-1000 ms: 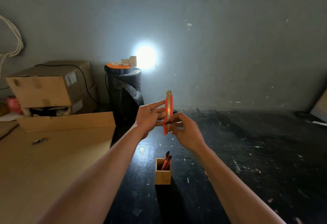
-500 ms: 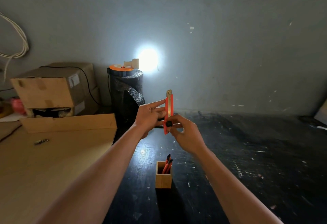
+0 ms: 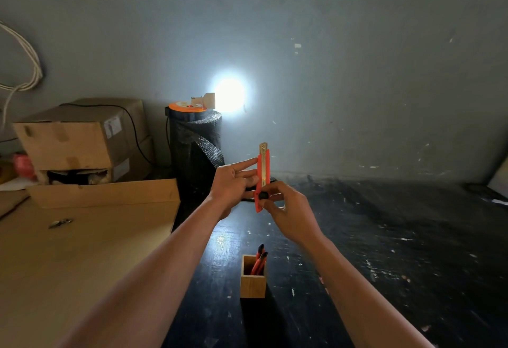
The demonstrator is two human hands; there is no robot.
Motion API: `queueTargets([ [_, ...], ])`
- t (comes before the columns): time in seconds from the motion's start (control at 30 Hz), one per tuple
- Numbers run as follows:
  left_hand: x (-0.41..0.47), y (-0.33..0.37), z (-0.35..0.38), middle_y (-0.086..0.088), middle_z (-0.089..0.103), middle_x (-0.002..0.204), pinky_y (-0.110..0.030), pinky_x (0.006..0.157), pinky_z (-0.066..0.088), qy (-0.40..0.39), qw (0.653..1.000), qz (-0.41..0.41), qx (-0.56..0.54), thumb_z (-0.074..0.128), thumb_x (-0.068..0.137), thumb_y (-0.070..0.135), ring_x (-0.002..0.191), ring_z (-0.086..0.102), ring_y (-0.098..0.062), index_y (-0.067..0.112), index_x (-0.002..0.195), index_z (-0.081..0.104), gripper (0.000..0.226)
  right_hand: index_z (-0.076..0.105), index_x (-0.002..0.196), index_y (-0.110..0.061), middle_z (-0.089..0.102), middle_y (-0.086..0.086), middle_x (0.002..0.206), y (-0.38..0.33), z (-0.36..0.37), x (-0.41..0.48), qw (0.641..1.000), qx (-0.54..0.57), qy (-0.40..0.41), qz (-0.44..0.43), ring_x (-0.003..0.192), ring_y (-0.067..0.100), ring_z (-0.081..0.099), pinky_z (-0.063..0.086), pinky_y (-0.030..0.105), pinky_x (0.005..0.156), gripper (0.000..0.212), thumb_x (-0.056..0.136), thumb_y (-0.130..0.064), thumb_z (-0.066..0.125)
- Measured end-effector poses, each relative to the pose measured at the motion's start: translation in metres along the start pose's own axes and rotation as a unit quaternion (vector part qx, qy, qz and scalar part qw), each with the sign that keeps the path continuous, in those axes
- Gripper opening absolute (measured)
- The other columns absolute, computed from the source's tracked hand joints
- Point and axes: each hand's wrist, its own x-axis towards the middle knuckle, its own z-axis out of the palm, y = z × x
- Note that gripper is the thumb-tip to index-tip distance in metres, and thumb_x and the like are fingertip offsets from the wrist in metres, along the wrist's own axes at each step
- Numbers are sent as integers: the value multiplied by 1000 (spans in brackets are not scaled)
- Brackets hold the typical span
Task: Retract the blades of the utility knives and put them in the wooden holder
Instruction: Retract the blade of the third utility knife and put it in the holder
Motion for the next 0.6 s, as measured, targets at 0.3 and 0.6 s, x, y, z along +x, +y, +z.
queueTargets([
  [0.3,3,-15,-2,-13,78,116,-52,85,63,10,999,5,35,60,93,-15,97,79,-29,12,134,67,49,62,97,-29,66,-19,96,14,13,4,999,23,20,12,81,-4,63,43,10,75,14,91,-28,74],
  [0.6,-3,-52,-9,-14,79,104,-30,61,63,-23,1000,-21,-1,60,89,-21,82,81,-22,5,129,67,49,56,137,-25,74,0,119,29,22,32,992,89,23,81,102,19,74,62,42,89,42,97,-31,68],
])
